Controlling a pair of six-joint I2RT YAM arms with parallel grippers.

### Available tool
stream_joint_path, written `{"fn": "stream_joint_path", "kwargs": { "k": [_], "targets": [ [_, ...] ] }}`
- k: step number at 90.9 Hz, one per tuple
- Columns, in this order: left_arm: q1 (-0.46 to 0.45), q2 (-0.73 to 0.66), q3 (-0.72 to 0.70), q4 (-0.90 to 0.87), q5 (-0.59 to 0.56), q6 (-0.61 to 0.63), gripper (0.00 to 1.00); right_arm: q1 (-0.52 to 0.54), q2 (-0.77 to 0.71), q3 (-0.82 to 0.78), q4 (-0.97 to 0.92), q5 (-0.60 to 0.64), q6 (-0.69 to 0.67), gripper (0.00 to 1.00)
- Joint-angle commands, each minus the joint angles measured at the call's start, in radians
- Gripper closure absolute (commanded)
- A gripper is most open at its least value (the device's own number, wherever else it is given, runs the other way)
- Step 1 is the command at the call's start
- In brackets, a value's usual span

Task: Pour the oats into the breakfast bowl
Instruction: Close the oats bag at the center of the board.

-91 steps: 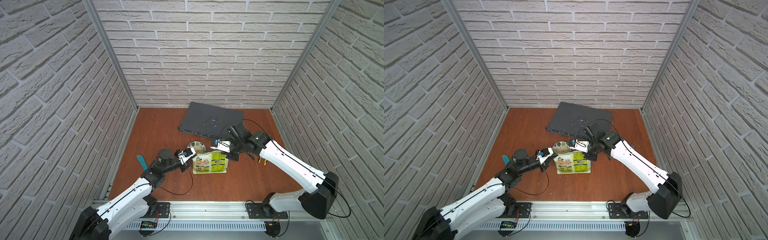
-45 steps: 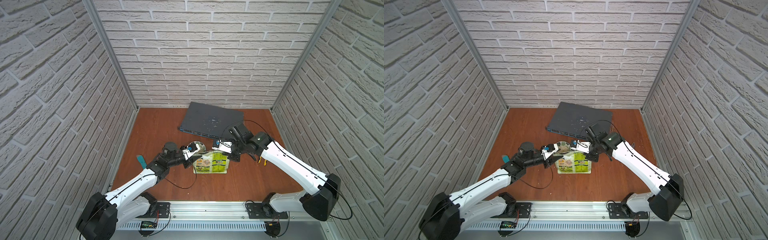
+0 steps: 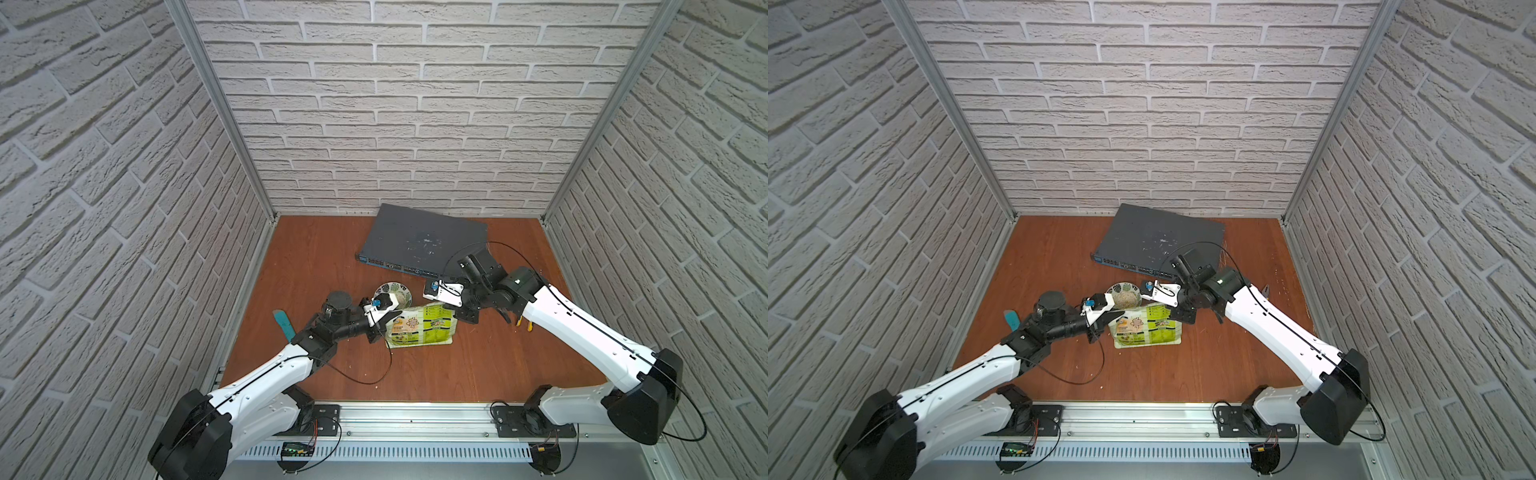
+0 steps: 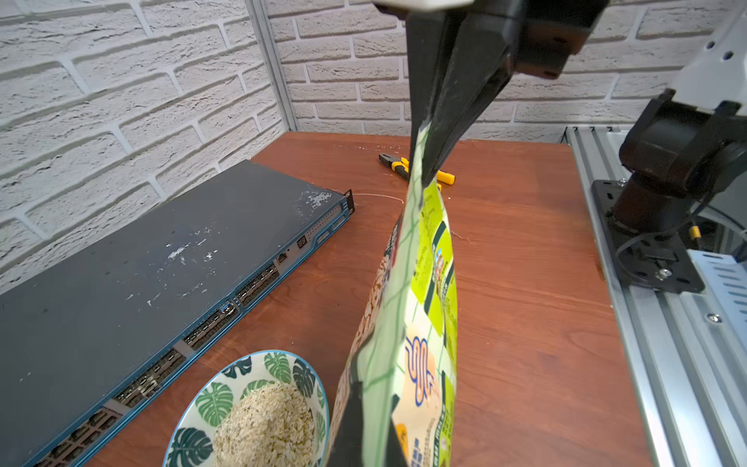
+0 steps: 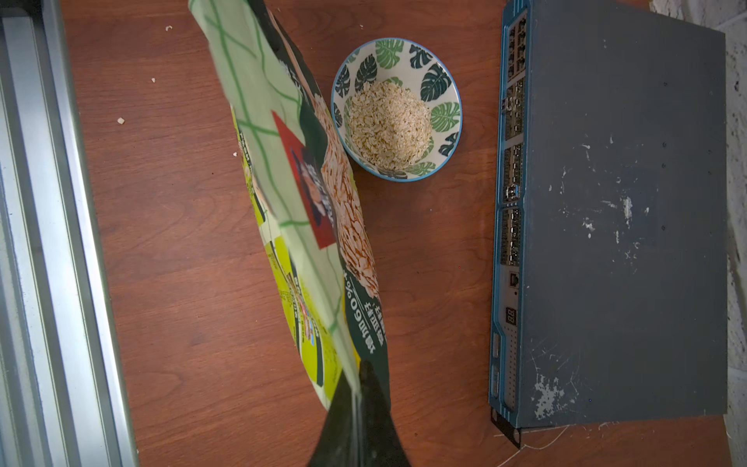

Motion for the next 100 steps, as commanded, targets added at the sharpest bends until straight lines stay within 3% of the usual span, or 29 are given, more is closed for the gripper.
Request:
{"fn": "stream_joint_path", "kwargs": {
  "k": [1, 11, 22, 28, 32, 43, 55, 67, 82, 100],
  "targets": [
    [0.026, -0.047, -0.04, 0.101, -0.071, -0.055, 0.93, -0.019, -0.038, -0.025, -0.013, 0.065, 0.022, 0.97],
    [0.029, -0.073, -0.042, 0.073, -0.069, -0.054, 0.74, -0.018, -0.047, -0.037, 0.003, 0.03, 0.015, 0.96],
    [0.039, -0.099, -0.056, 0.062, -0.065, -0.053, 0.69, -0.017, -0.053, -0.051, 0.018, 0.019, 0.011, 0.97],
    [0.04, -0.112, -0.064, 0.06, -0.06, -0.054, 0.73, -0.018, -0.056, -0.049, 0.02, 0.003, 0.014, 0.96],
    [0.042, -0.119, -0.067, 0.061, -0.057, -0.053, 0.81, -0.016, -0.058, -0.04, 0.019, -0.024, 0.015, 0.94],
    [0.044, -0.129, -0.076, 0.077, -0.052, -0.055, 1.0, 0.013, -0.056, -0.023, 0.047, -0.109, 0.018, 0.71],
    [0.044, -0.121, -0.098, 0.138, -0.049, -0.07, 1.0, 0.071, -0.019, -0.013, 0.103, -0.145, -0.002, 0.56],
    [0.044, -0.105, -0.106, 0.185, -0.043, -0.082, 1.0, 0.111, 0.061, 0.028, 0.15, -0.166, -0.022, 0.52],
    [0.045, -0.098, -0.117, 0.224, -0.032, -0.087, 1.0, 0.151, 0.166, 0.109, 0.165, -0.183, -0.057, 0.56],
    [0.046, -0.095, -0.132, 0.258, -0.029, -0.096, 1.0, 0.157, 0.206, 0.143, 0.129, -0.157, -0.084, 0.85]
  ]
}}
